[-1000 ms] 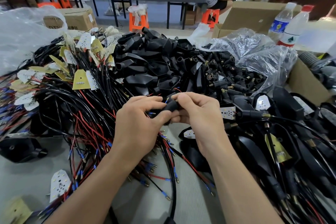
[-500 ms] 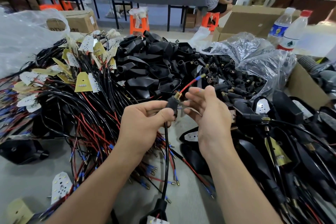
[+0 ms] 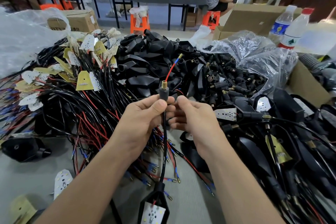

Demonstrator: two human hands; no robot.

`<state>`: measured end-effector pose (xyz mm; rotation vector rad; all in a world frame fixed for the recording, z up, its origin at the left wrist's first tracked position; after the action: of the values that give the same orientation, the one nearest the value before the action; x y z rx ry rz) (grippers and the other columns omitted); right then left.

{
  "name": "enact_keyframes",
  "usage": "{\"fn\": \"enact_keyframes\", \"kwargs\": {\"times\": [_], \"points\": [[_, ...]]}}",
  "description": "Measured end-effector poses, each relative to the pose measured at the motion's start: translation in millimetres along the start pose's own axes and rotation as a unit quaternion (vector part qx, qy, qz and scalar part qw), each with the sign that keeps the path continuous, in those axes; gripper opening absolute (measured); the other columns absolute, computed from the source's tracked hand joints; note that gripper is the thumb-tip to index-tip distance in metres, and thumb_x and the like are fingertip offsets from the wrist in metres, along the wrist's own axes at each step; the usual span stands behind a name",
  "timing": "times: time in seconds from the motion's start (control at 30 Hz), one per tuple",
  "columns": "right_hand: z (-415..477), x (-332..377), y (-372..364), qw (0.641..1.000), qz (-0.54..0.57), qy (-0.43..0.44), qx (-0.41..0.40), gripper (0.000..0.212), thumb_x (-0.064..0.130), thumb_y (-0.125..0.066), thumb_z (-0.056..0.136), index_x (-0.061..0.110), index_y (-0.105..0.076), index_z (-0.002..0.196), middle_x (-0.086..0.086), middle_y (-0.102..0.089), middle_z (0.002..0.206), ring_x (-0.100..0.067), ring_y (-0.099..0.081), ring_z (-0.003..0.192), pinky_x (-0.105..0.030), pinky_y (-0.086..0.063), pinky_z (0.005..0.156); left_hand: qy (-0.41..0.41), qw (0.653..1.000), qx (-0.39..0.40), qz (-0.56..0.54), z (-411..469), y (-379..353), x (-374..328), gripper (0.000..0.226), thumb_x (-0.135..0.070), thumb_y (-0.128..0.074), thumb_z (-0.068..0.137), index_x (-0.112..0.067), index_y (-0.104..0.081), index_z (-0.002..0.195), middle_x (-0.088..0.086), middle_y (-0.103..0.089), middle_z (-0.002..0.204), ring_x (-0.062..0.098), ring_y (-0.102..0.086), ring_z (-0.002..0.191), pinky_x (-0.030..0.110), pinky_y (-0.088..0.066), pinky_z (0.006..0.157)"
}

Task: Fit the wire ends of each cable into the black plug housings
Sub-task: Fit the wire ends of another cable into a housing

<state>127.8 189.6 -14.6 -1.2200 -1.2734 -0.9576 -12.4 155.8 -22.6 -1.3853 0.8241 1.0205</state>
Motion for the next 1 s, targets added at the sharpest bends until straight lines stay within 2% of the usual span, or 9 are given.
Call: {"fn": "enact_keyframes", "kwargs": {"times": [0.17, 0.3, 0.43, 0.57, 0.63, 0.77, 0.87, 0.93, 1.0], "points": [[5, 2, -6, 0.988, 0.149, -0.04, -0.016, 0.021, 0.007, -0.052, 0.104, 0.003, -0.072, 0.11, -0.007, -0.073, 0.083, -0.011, -0.064, 0.061, -0.024, -0.056, 0.059, -0.009, 0.998, 0.06, -0.005, -1, -6, 3, 0.025, -0.018, -0.063, 0.088, -0.011, -0.082, 0.103, 0.006, -0.077, 0.105, 0.012, -0.072, 0.09, 0.021, -0.058, 0.082], [6, 8, 4, 0.968, 0.244, -0.05, 0.003, 0.032, 0.008, -0.051, 0.104, 0.017, -0.074, 0.084, -0.005, -0.073, 0.078, -0.012, -0.064, 0.062, -0.021, -0.052, 0.058, -0.026, 0.999, 0.03, 0.003, -3, -12, 3, 0.024, -0.017, -0.06, 0.091, -0.012, -0.074, 0.11, -0.003, -0.079, 0.107, 0.005, -0.073, 0.097, 0.016, -0.055, 0.08], [4, 6, 5, 0.978, 0.207, -0.026, -0.004, 0.038, 0.013, -0.056, 0.101, 0.021, -0.075, 0.07, -0.001, -0.064, 0.068, -0.011, -0.057, 0.061, -0.024, -0.048, 0.062, -0.034, 0.996, -0.048, 0.065, -2, -12, 8, 0.021, -0.01, -0.057, 0.103, -0.025, -0.073, 0.102, -0.015, -0.072, 0.089, 0.002, -0.062, 0.082, 0.022, -0.048, 0.078], [1, 9, 4, 0.995, 0.097, 0.029, 0.003, 0.031, 0.012, -0.059, 0.096, 0.019, -0.067, 0.067, -0.002, -0.054, 0.065, -0.012, -0.05, 0.064, -0.031, -0.045, 0.072, -0.047, 0.992, -0.099, 0.062, 0, -7, 6, 0.019, -0.004, -0.057, 0.103, -0.019, -0.068, 0.101, -0.01, -0.063, 0.071, 0.007, -0.056, 0.067, 0.023, -0.048, 0.068], [-1, 10, 3, 0.998, 0.039, 0.054, 0.011, 0.028, 0.008, -0.061, 0.091, 0.016, -0.063, 0.064, -0.003, -0.053, 0.066, -0.012, -0.049, 0.065, -0.032, -0.045, 0.074, -0.05, 0.992, -0.104, 0.049, 2, -5, 4, 0.02, 0.0, -0.057, 0.102, -0.015, -0.068, 0.107, -0.007, -0.065, 0.071, 0.01, -0.06, 0.066, 0.02, -0.053, 0.065], [-3, 9, 4, 0.994, -0.052, 0.093, 0.005, 0.025, 0.005, -0.069, 0.084, 0.014, -0.066, 0.06, -0.003, -0.052, 0.065, -0.014, -0.046, 0.069, -0.032, -0.04, 0.07, -0.047, 0.992, -0.104, 0.052, 2, -5, 7, 0.02, 0.002, -0.059, 0.1, -0.014, -0.071, 0.103, -0.006, -0.071, 0.077, 0.011, -0.067, 0.073, 0.019, -0.056, 0.07], [-3, 8, 6, 0.993, -0.051, 0.104, 0.001, 0.026, 0.006, -0.071, 0.074, 0.017, -0.065, 0.052, -0.002, -0.058, 0.065, -0.013, -0.049, 0.066, -0.025, -0.043, 0.064, -0.059, 0.991, -0.103, 0.055, 1, -4, 8, 0.02, -0.001, -0.059, 0.101, -0.016, -0.071, 0.101, -0.006, -0.075, 0.088, 0.012, -0.073, 0.087, 0.02, -0.057, 0.077], [-2, 6, 7, 0.993, -0.036, 0.112, -0.009, 0.02, 0.009, -0.066, 0.064, 0.018, -0.062, 0.047, 0.002, -0.064, 0.066, -0.009, -0.055, 0.066, -0.016, -0.044, 0.061, -0.06, 0.992, -0.107, 0.022, 2, -3, 6, 0.019, 0.0, -0.057, 0.102, -0.015, -0.069, 0.099, -0.002, -0.077, 0.089, 0.014, -0.075, 0.085, 0.02, -0.058, 0.075], [1, 4, 8, 0.993, -0.033, 0.114, 0.005, 0.018, 0.01, -0.063, 0.061, 0.019, -0.061, 0.046, 0.005, -0.069, 0.07, -0.005, -0.061, 0.072, -0.014, -0.045, 0.064, -0.054, 0.991, -0.121, 0.0, 3, -2, 4, 0.018, -0.001, -0.057, 0.102, -0.014, -0.069, 0.099, -0.001, -0.077, 0.087, 0.014, -0.074, 0.079, 0.02, -0.058, 0.072]]}}
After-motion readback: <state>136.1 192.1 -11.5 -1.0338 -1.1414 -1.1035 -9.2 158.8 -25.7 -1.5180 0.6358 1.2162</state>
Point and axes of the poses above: each hand's wrist, its own z-axis towards the middle knuckle, its own y-axis out of the back of the hand, x = y × z, the point moved 1 cm from there along z, towards the middle knuckle
